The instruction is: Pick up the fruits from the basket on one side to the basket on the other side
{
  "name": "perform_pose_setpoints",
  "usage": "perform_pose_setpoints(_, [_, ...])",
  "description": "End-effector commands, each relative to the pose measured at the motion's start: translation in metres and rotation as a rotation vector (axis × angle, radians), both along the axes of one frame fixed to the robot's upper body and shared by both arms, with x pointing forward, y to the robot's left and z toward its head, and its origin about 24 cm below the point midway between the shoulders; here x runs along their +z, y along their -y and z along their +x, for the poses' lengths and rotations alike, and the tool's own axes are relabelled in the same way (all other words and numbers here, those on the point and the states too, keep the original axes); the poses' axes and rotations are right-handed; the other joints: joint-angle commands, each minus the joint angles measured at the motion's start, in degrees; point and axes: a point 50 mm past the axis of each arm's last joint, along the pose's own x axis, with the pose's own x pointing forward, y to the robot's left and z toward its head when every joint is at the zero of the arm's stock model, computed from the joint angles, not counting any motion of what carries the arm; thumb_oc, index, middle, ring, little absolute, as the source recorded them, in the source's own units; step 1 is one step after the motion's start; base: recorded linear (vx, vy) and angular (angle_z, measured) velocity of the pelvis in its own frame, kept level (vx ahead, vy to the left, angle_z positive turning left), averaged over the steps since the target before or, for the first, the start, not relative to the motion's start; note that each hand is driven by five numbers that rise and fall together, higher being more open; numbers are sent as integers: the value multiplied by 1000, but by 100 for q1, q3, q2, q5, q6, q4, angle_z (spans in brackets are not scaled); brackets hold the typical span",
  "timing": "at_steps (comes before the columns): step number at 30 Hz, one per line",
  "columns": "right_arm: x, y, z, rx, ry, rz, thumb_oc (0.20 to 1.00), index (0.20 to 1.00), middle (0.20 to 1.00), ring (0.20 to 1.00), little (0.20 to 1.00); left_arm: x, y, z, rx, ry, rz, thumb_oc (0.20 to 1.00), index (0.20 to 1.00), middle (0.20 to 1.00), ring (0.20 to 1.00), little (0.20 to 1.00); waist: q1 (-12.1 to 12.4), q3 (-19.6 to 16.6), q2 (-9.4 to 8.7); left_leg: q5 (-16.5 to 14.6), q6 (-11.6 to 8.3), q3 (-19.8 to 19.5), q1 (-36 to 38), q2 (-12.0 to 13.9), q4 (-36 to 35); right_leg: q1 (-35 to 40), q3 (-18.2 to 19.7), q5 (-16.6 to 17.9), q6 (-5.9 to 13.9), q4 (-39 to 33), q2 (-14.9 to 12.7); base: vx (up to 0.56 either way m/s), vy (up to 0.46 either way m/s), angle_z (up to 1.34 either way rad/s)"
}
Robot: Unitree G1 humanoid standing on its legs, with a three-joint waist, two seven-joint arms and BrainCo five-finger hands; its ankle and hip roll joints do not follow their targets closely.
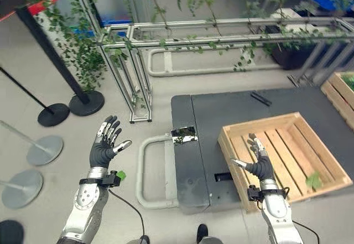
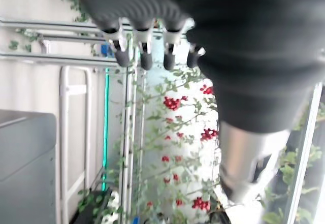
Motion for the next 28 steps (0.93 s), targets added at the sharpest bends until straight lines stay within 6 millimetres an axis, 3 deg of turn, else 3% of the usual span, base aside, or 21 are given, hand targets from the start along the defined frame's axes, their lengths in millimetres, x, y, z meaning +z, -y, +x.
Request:
perform_pose_setpoints(1, [25,5,2,-19,146,-6,1000,1000,1000,1000,1000,32,-4,6,-7,157,42,1000,1000,1000,1000,1000,-59,-157,63,-52,-49,271,188,5,-434,103,100,-335,710,-62,-188,126,10,64])
perform_pose_setpoints(4, [21,-1,6,8,125,-17,1000,1000,1000,1000,1000,31,-9,4,14,151,77,1000,1000,1000,1000,1000,-8,-124,3,-173,13,-169,208,-129,-402,2,248,-429,708,270,-189,95,15,23])
perform_pose_setpoints(19, [12,-14,9,39,96,56,1000,1000,1000,1000,1000,24,-18,2,61,112,69,1000,1000,1000,1000,1000,112,-426,-114,-221,153,172,803,-342,-1044,338,384,-158,909,-233,-404,59,65,-5])
perform_pose_setpoints(28, [9,-13,7,33,82,59,1000,1000,1000,1000,1000,10,-18,-2,56,44,57,1000,1000,1000,1000,1000,74,-456,-112,-235,158,193,1003,-326,-1135,449,402,-228,902,-198,-359,12,3,0])
